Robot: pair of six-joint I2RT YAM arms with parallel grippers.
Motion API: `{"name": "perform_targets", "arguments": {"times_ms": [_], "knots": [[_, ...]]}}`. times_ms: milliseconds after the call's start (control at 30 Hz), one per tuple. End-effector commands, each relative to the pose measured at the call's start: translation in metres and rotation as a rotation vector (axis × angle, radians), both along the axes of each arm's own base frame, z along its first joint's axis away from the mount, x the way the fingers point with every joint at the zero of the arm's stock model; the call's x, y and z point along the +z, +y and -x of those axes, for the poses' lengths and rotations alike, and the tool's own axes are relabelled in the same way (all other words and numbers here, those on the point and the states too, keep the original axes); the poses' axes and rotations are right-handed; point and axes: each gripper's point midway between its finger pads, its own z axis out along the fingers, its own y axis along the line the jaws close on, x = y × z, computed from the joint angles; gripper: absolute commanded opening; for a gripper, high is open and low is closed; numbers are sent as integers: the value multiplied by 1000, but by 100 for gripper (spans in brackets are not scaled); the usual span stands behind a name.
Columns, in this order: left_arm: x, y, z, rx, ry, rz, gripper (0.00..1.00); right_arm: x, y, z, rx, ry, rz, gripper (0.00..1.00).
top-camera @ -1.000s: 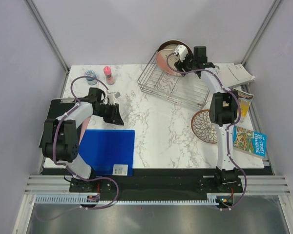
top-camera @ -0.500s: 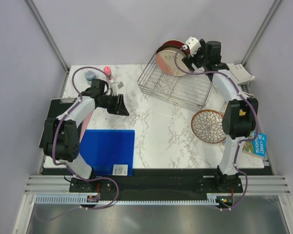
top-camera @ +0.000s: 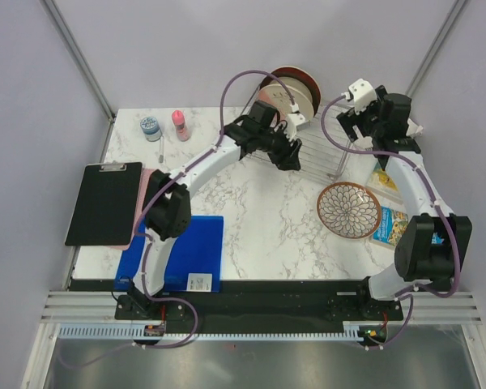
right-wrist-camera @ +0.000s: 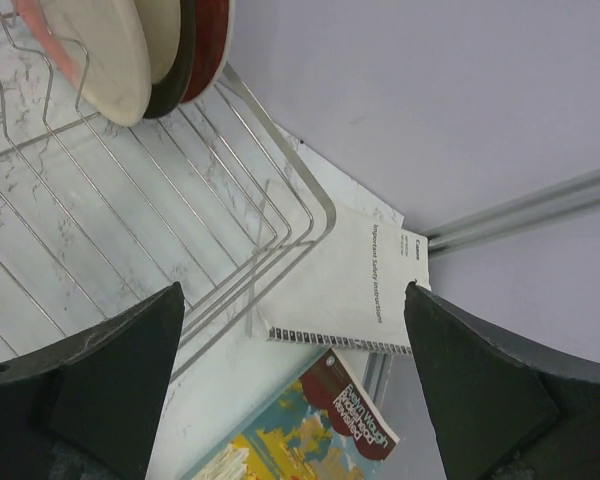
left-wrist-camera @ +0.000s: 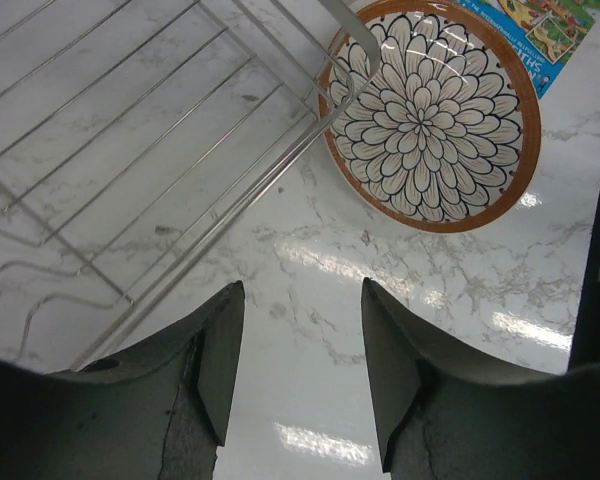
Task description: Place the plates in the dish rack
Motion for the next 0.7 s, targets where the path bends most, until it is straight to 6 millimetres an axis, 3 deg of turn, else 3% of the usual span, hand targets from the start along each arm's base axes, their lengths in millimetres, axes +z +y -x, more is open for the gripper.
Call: {"name": "perform_targets", "arguments": {"times_ms": [0,33,67,167,300,500,567,667], "knots": [[-17,-14,-35,-77,-181,-57,59,23,-12,34,-24,-33,-15,98],[-10,-18,-42,-74,-228,-58,59,23,-13,39,-24,-32,-10,98],[-23,-21,-47,-90,-240,-75,59,21,-14,48,-25,-25,-8,98],[-19,-27,-58,-83,-275,-72,61,14,-18,65,-25,-8,-3,98],[-38,-35,-63,-105,-286,-96,61,2,-24,78,-38,21,-11,98],[-66,-38,-34,-183,-217,-133,56,-12,-25,83,-22,59,2,98],[-62,-39,-22,-223,-227,-129,53,-12,-25,82,-16,61,4,98],[-70,-34,-10,-261,-222,-148,38,-14,-25,79,-12,68,1,98]]}}
